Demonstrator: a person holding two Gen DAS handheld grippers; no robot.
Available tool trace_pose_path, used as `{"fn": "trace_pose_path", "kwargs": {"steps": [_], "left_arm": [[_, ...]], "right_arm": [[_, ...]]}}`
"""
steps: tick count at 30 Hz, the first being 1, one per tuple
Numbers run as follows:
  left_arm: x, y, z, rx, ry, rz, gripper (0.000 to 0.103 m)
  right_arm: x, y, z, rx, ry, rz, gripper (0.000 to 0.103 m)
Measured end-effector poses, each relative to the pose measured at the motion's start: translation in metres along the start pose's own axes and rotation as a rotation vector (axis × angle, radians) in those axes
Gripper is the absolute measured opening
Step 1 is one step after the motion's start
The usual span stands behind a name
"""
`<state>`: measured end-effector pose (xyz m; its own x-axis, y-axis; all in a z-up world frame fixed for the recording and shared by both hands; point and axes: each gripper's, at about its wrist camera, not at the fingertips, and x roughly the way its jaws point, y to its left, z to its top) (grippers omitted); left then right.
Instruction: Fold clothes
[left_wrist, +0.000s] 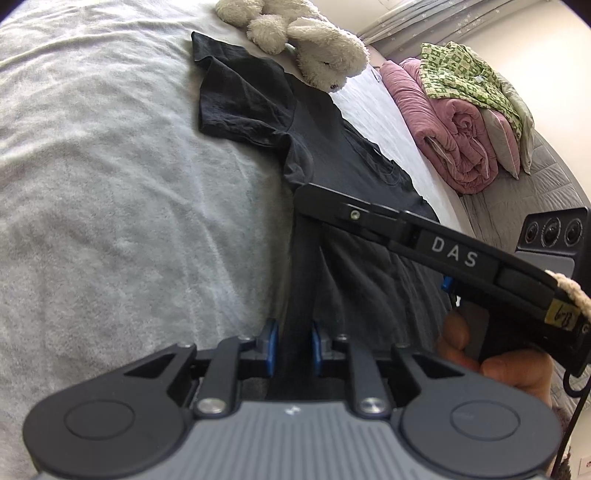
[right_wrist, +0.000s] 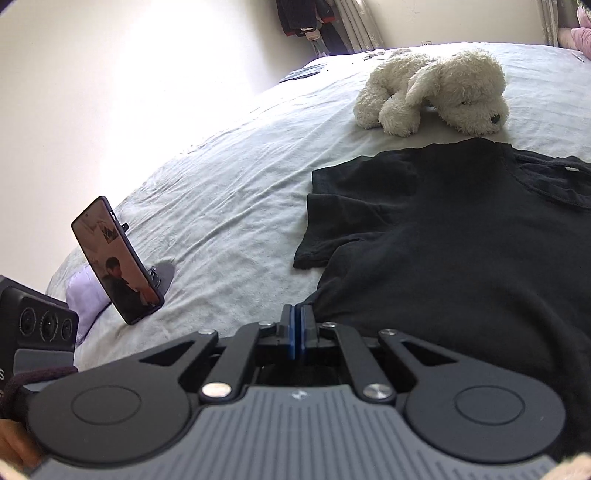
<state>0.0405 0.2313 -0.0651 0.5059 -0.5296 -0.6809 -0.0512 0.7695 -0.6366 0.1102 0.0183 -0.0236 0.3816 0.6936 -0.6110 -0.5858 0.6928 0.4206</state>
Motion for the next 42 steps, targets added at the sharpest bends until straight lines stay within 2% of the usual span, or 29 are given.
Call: {"fn": "trace_pose_path", "kwargs": {"steps": [1,3,7,10,13,18,20,22,26,30,33,38,40,42], "left_arm": [[0.000,0.000,0.000,0.002,0.003,0.010,0.009],[0.000,0.001,0.001,0.007,0.009,0.029,0.004],[0.000,0.006,0.004,0.001,0.025,0.044,0.004],[-0.004,0.009,0.007,-0.008,0.025,0.042,0.005],[-0.015,0.012,0.010,-0.001,-0.013,0.050,0.006],[-0.030,0.021,0.014,-0.038,-0.091,0.075,0.009],[-0.032,0.024,0.016,-0.056,-0.110,0.083,0.009],[-0.032,0.022,0.016,-0.057,-0.127,0.088,0.009],[-0.030,0.018,0.018,-0.061,-0.148,0.081,0.009],[-0.030,0.011,0.019,-0.055,-0.187,0.056,0.009],[-0.029,-0.003,0.012,0.027,-0.224,0.046,0.008],[-0.023,-0.029,-0.001,0.216,-0.250,0.032,0.008],[-0.011,-0.030,-0.006,0.269,-0.204,0.065,0.008],[-0.005,-0.022,-0.007,0.263,-0.189,0.091,0.008]], "right_arm": [[0.004,-0.002,-0.001,0.008,0.007,0.011,0.004],[0.014,-0.006,-0.004,0.023,0.025,0.021,0.004],[0.030,-0.012,-0.011,0.049,0.056,0.030,0.009],[0.027,-0.011,-0.010,0.046,0.054,0.046,0.021],[0.007,-0.010,-0.008,0.028,0.007,0.034,0.048],[-0.023,-0.013,-0.024,-0.032,-0.040,-0.092,0.048],[-0.025,-0.007,-0.039,-0.087,-0.039,-0.150,0.045],[-0.019,0.003,-0.054,-0.123,-0.025,-0.164,0.043],[0.001,0.050,-0.085,-0.272,0.001,-0.118,0.042],[-0.004,0.088,-0.104,-0.389,0.016,-0.037,0.041],[-0.026,0.088,-0.107,-0.372,-0.011,-0.006,0.039],[-0.057,0.063,-0.116,-0.234,-0.048,-0.053,0.039],[-0.060,0.064,-0.127,-0.224,-0.020,-0.062,0.039],[-0.059,0.071,-0.140,-0.233,0.011,-0.059,0.038]]}}
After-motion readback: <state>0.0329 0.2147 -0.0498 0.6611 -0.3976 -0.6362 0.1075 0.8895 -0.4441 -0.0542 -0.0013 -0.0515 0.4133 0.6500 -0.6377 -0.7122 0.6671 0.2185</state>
